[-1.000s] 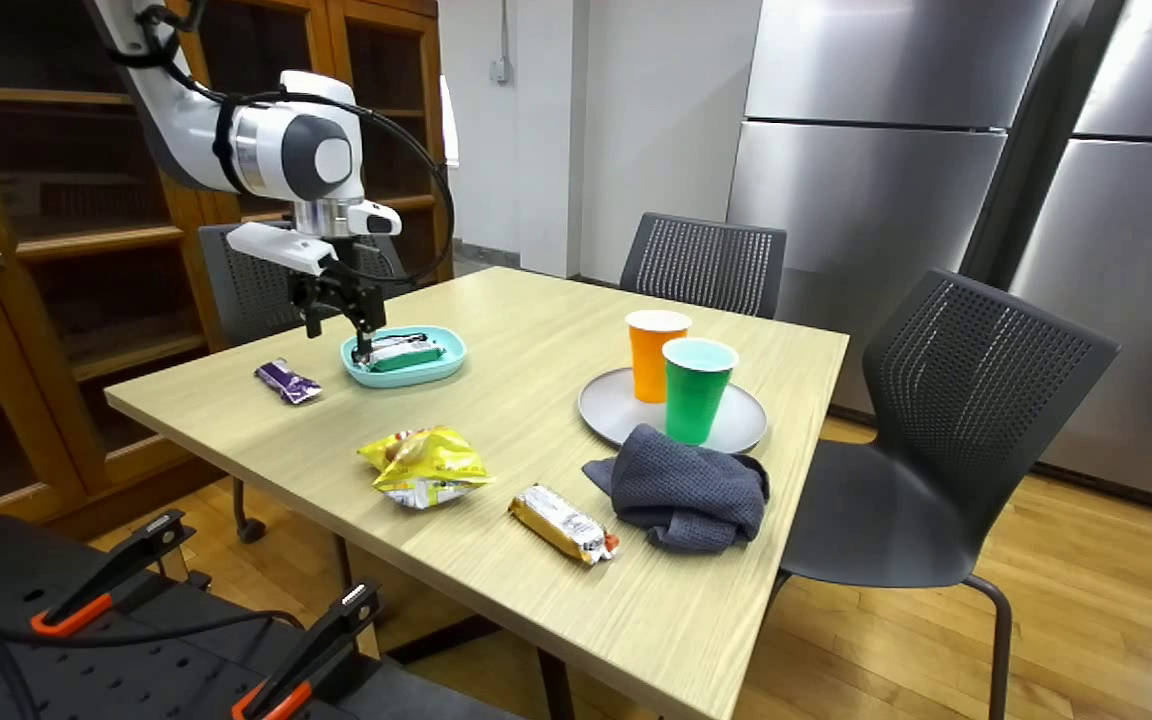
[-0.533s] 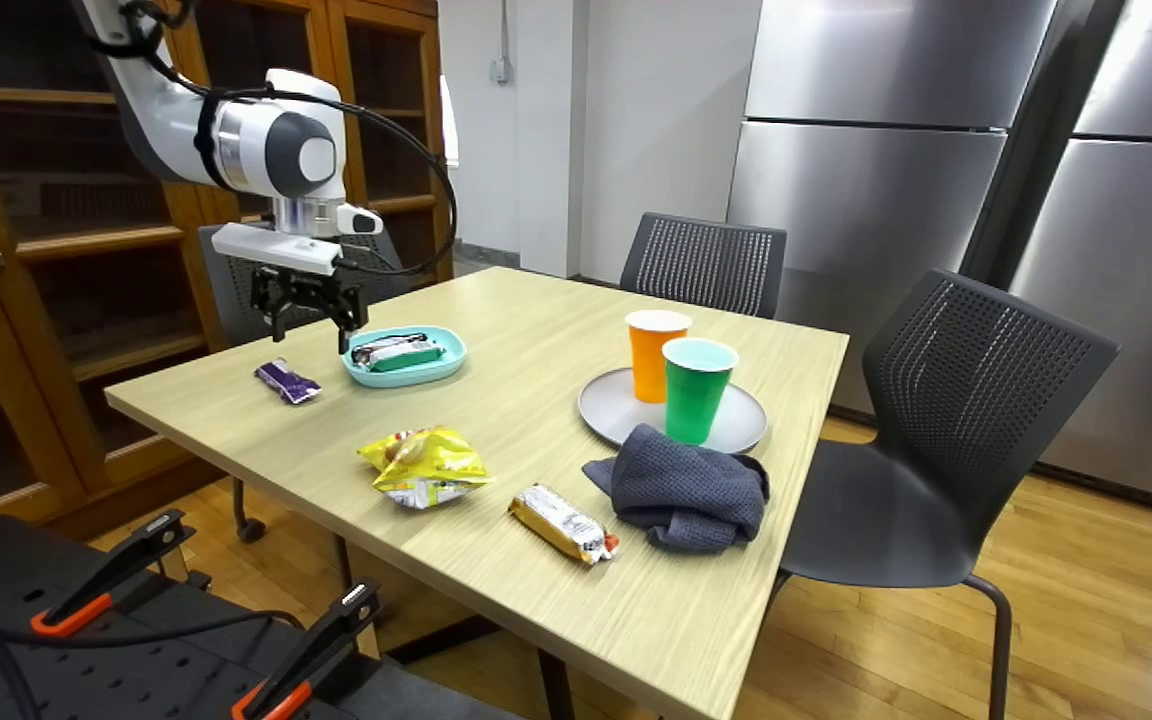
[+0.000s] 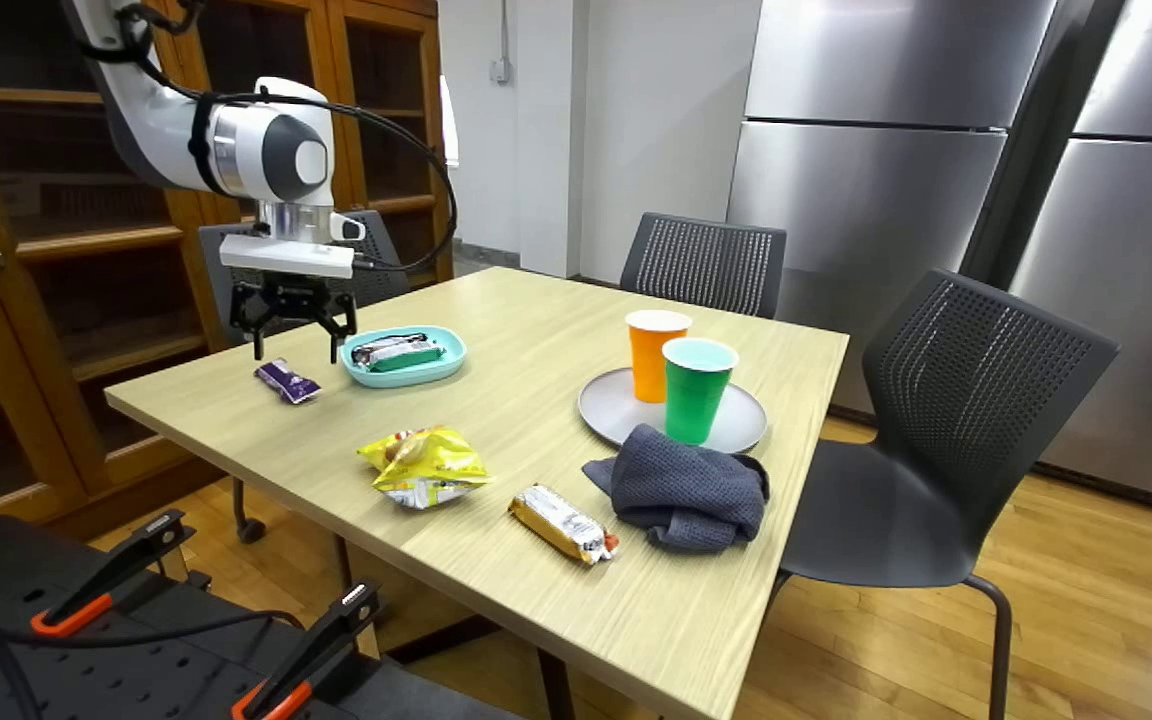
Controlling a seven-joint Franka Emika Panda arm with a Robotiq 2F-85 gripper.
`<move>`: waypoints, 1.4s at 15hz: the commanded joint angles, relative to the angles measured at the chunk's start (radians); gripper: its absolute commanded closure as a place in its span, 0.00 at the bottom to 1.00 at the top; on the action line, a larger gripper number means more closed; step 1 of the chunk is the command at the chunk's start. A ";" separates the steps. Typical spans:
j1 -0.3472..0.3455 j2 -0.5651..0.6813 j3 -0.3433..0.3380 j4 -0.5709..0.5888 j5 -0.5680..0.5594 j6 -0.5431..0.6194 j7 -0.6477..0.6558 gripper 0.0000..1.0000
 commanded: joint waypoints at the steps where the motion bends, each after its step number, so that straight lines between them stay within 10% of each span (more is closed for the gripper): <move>1: 0.002 0.000 0.024 -0.008 -0.049 -0.020 -0.047 0.00; 21: 0.069 0.111 0.020 0.087 -0.160 0.033 -0.014 0.00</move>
